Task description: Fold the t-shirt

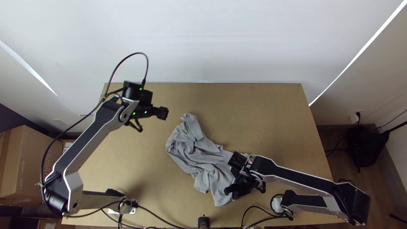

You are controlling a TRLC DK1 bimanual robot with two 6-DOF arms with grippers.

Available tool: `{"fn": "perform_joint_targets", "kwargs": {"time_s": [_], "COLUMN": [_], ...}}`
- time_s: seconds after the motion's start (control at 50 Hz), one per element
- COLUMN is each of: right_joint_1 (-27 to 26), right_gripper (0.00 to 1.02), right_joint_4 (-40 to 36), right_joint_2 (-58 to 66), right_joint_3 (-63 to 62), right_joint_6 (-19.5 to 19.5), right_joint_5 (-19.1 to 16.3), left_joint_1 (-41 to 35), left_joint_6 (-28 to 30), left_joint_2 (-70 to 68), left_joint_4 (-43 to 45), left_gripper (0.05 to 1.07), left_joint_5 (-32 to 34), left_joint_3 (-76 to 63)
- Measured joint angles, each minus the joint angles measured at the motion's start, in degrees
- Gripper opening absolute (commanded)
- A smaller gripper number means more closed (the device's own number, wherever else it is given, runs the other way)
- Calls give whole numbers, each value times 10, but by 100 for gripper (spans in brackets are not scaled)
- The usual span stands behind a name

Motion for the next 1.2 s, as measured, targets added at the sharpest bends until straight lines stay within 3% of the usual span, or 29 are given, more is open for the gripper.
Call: {"fn": "perform_joint_targets", "kwargs": {"time_s": [0.26,0.46,0.62,1.2], "right_joint_1": [-33,-71,-81,-123], "right_gripper": [3,3,3,3], "right_joint_4": [0,9,20,38], "right_joint_2": [-5,-14,-15,-73], "right_joint_3": [0,-1,-2,-10], "right_joint_6": [0,-3,-4,-4], "right_joint_5": [0,3,4,4], "left_joint_1": [-111,-201,-222,-289], "left_joint_6": [65,160,188,216], "left_joint_2": [119,145,170,293], "left_joint_4": [-110,-172,-174,-104], "left_gripper": [103,103,103,103], "left_joint_5": [1,25,75,122], "left_joint_3": [196,214,225,221]}}
